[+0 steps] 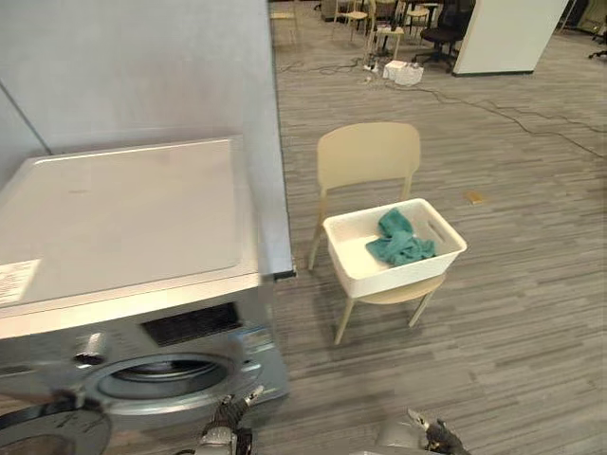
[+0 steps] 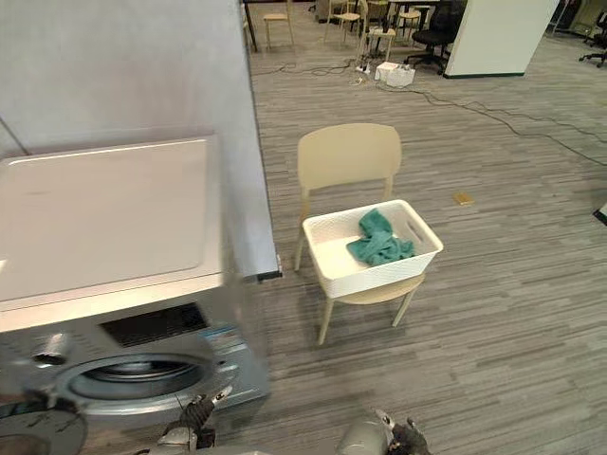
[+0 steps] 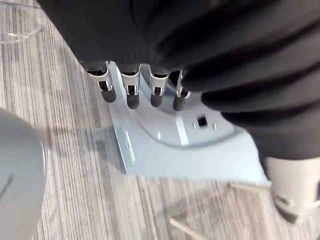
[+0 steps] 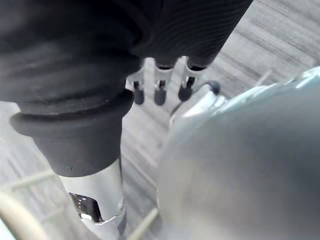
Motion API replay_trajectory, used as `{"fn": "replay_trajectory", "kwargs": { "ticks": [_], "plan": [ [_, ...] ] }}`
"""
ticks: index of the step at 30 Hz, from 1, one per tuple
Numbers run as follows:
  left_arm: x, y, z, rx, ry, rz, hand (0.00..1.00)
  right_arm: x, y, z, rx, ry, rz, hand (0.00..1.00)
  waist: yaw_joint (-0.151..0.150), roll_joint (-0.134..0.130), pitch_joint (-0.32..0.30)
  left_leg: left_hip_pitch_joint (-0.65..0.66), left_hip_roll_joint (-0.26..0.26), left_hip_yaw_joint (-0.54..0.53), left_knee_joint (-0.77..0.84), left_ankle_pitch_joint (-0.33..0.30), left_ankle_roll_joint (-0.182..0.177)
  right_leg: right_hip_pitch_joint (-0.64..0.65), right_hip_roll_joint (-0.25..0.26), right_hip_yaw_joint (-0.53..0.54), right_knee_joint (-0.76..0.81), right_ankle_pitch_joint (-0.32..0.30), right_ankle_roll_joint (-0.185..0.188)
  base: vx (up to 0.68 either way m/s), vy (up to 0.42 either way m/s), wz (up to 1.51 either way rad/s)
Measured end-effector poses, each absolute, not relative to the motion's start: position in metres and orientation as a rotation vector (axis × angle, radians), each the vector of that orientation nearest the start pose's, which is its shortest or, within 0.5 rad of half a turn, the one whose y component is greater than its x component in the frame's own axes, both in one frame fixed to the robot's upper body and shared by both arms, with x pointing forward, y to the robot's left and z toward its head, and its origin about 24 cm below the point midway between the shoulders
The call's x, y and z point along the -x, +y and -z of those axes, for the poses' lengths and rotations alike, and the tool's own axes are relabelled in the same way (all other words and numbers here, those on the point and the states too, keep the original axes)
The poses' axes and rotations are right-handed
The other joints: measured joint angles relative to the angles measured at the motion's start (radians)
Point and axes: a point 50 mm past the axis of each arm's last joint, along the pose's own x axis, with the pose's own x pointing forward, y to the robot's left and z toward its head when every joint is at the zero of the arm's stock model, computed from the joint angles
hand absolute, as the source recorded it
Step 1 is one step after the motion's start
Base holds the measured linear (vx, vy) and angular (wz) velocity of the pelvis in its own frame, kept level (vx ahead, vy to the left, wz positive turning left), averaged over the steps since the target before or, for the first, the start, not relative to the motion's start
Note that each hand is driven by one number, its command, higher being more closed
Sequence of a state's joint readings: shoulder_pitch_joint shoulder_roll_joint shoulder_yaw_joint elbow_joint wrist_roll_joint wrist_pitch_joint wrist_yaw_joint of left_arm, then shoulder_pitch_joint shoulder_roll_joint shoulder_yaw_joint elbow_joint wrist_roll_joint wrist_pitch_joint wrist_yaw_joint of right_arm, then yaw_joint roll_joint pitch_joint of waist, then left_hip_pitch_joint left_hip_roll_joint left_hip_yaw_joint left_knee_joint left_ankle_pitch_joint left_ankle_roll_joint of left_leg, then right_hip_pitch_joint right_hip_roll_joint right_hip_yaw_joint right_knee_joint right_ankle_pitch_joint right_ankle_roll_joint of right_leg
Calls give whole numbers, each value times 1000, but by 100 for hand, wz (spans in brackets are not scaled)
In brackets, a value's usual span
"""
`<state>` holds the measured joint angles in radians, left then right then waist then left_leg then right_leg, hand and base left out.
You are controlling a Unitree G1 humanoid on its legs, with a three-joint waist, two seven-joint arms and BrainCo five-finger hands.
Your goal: Pick up the laundry basket with both hands and put the clothes into the washing machine.
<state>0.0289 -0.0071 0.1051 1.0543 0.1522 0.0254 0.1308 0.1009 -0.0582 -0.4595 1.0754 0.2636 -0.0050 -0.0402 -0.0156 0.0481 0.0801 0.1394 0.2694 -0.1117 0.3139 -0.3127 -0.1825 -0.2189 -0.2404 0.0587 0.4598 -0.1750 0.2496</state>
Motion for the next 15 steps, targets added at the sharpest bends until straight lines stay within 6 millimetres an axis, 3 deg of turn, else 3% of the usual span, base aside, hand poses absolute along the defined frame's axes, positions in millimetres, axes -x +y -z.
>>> {"fn": "replay_trajectory", "kwargs": {
  "ticks": [1, 2, 4, 5, 6, 7, 8, 9, 10, 11, 12, 13, 15],
  "plan": [
    [-112, 163, 161, -139, 1108, -129, 0, -65, -231, 163, -393, 1077, 676, 0, -4, 3, 1, -2, 4, -6, 0, 20, -3, -3, 5, -4, 15, -9, -4, 164, -594, 23],
    [-113, 159, 162, -141, 1108, -117, 0, -55, -233, 165, -391, 1117, 696, 0, -12, -3, 2, -3, 6, -31, 1, 112, -35, -12, 14, -10, 93, -51, -34, 103, -394, 24],
    [-108, 164, 163, -125, 1121, -149, 0, -45, -231, 168, -371, 1166, 682, 0, -14, 0, -6, -22, 30, -73, 47, 218, -20, 14, 49, -36, 108, -89, -78, 140, -468, 19],
    [-104, 167, 163, -93, 1126, -190, 0, -44, -228, 169, -371, 1180, 677, 0, -23, 7, -10, -88, 54, -103, 148, 287, 56, 44, 86, -68, 79, -99, -103, 141, -530, 33],
    [-103, 174, 163, -69, 1123, -231, 0, -43, -227, 169, -361, 1187, 660, 0, -24, 7, -10, -179, 81, -100, 273, 391, 185, 81, 123, -98, 36, -85, -135, 85, -394, 29],
    [-102, 180, 163, -68, 1124, -249, 0, -43, -225, 170, -360, 1190, 652, 0, -16, 2, -7, -224, 100, -81, 356, 419, 218, 109, 142, -112, 4, -69, -162, 45, -305, 7],
    [-102, 183, 162, -70, 1124, -255, 0, -45, -227, 169, -354, 1186, 651, 0, -8, -2, -5, -243, 105, -45, 411, 393, 213, 125, 153, -115, -16, -58, -178, 24, -220, -16],
    [-98, 187, 163, -74, 1134, -265, 0, -48, -230, 168, -368, 1163, 669, 0, 0, -9, 0, -263, 98, 53, 480, 317, 206, 164, 166, -116, -59, -46, -195, 31, -230, -16],
    [-98, 186, 163, -72, 1133, -266, 0, -50, -233, 167, -377, 1139, 684, 0, 4, -11, 1, -269, 61, 137, 498, 236, 182, 202, 174, -118, -105, -35, -205, 27, -159, -10],
    [-98, 186, 163, -71, 1133, -265, 0, -52, -234, 166, -385, 1127, 691, 0, 4, -9, 2, -270, 31, 172, 488, 202, 174, 215, 176, -119, -127, -34, -208, 30, -74, -2],
    [-97, 185, 163, -69, 1136, -262, 0, -56, -235, 165, -380, 1118, 682, 0, 3, -7, 3, -263, -50, 217, 409, 151, 130, 229, 176, -125, -165, -17, -214, 18, -18, 3],
    [-95, 186, 164, -70, 1141, -259, 0, -60, -235, 165, -379, 1110, 677, 0, 4, -2, 4, -240, -110, 270, 266, 125, 134, 231, 180, -142, -191, 3, -218, 19, -13, 9],
    [-92, 188, 165, -72, 1153, -254, 0, -61, -229, 166, -399, 1112, 673, 0, 3, 1, 3, -167, -126, 319, 44, 104, 129, 232, 182, -165, -242, 19, -202, 68, -19, 38]
  ]
}}
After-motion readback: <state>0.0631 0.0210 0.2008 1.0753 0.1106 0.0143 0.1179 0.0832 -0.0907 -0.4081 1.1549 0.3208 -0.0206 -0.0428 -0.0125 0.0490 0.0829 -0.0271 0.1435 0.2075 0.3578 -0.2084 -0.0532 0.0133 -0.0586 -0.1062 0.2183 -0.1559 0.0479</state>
